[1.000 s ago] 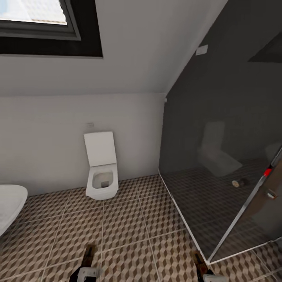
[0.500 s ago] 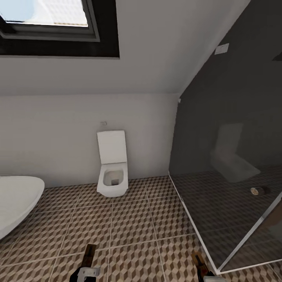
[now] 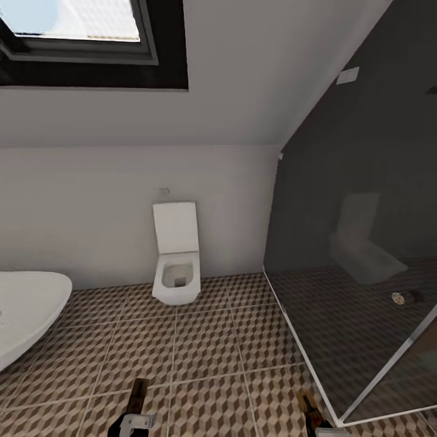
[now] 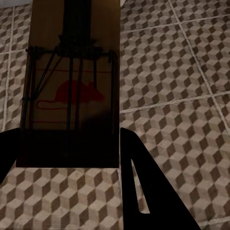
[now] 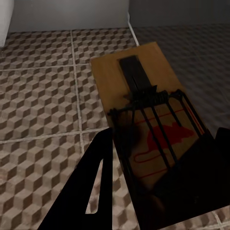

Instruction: Take the four mousetraps from the cabinet in the bathroom and place them on the bathroom floor. Make sure all four end up on the same floor surface, and ensure that at least two of them are either under or directly next to the same bathroom sink.

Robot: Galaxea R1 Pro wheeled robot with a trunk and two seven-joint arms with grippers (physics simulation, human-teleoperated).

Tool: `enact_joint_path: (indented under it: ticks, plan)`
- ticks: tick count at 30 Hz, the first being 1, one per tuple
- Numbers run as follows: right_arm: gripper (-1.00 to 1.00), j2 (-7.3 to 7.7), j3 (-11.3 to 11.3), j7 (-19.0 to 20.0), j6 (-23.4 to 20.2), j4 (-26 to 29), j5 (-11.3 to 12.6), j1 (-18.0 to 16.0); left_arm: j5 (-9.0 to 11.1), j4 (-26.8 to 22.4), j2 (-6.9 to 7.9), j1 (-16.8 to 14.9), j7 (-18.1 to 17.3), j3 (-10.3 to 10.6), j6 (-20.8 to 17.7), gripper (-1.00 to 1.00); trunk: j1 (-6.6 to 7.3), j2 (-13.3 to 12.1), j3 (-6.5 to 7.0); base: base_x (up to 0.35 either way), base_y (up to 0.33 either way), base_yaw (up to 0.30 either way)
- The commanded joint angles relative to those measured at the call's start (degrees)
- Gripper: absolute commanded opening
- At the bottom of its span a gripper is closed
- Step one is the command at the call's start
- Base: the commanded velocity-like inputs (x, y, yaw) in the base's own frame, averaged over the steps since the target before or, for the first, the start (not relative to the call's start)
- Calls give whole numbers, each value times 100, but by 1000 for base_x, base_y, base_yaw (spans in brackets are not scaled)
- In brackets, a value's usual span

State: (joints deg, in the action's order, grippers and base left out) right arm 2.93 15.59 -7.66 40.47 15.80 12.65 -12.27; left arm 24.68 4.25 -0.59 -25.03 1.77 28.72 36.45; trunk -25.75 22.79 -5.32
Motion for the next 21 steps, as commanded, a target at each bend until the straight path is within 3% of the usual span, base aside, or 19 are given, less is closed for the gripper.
enact_joint_path:
  ticks: [1,10,21]
  plan:
    - [-100,5,51,-34,13,2,36,-4,2,23,-6,-10,33,46,29,-100,-4,12,-12,0,0,227]
    - [-100,5,51,-34,13,2,36,-4,2,23,-10,-10,38,46,29,-100,-4,12,-12,0,0,264]
    - [-100,5,50,-34,13,2,36,-4,2,23,-7,-10,34,46,29,-100,-4,12,-12,48,58,39]
